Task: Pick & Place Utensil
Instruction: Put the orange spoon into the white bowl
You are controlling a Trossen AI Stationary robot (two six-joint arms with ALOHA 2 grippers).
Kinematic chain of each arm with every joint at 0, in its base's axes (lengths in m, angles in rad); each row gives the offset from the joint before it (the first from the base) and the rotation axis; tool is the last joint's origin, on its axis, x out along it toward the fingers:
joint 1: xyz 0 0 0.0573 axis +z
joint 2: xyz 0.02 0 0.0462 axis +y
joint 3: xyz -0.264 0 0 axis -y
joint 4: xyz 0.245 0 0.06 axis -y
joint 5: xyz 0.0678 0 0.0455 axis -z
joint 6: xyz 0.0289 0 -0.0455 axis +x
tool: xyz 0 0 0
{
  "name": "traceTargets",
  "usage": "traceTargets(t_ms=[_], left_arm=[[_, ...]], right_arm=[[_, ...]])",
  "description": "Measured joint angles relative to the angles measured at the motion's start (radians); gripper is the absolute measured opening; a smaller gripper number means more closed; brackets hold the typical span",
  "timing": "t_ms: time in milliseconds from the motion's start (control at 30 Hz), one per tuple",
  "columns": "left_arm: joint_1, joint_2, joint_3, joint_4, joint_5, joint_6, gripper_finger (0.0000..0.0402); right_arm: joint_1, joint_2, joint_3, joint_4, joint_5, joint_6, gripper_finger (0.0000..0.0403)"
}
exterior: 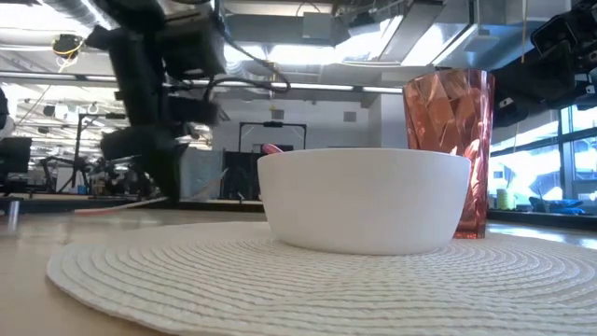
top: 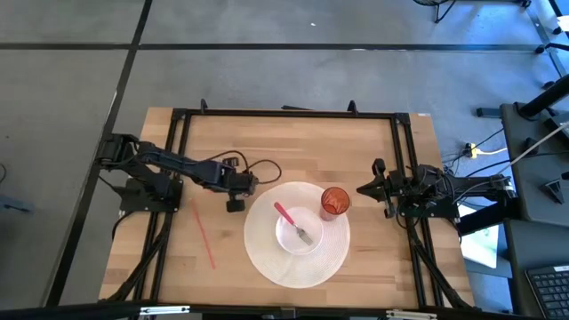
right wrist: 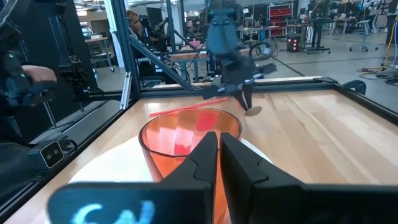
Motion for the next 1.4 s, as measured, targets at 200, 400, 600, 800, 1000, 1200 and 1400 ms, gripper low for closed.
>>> traceTargets(t_ms=[200, 400, 600, 800, 1000, 1200, 1400], left_arm=[[-0.043, -0.001, 0.045, -0.02, -0.042, 0.002, 0.0004], [-0.08, -0.002, 0.087, -0.028, -0.074, 0.007, 0.0003], [-0.106, -0.002, 0.094, -0.028, -0.121, 0.02, 0.0003], [-0.187, -0.002, 0.158, -0.036, -0.27, 0.141, 0.0003], [-0.27, 0.047, 0.317, -0.061, -0.376, 0.192, 0.0003], [-0.339, 0.181, 0.477, -0.065, -0.482, 0.482, 0.0003], [-0.36, 0.366, 0.613, -0.035, -0.571, 0.827, 0.0003]], right_arm=[[0.0, 0.001, 0.0, 0.0, 0.0, 0.003, 0.0021], [0.0, 0.002, 0.0, 0.0, 0.0, 0.006, 0.0021], [0.0, 0.002, 0.0, 0.0, 0.0, 0.006, 0.0021], [0.0, 0.002, 0.0, 0.0, 0.0, 0.006, 0.0021], [0.0, 0.002, 0.0, 0.0, 0.0, 0.006, 0.0021], [0.0, 0.002, 0.0, 0.0, 0.0, 0.007, 0.0021], [0.0, 0.002, 0.0, 0.0, 0.0, 0.002, 0.0021]])
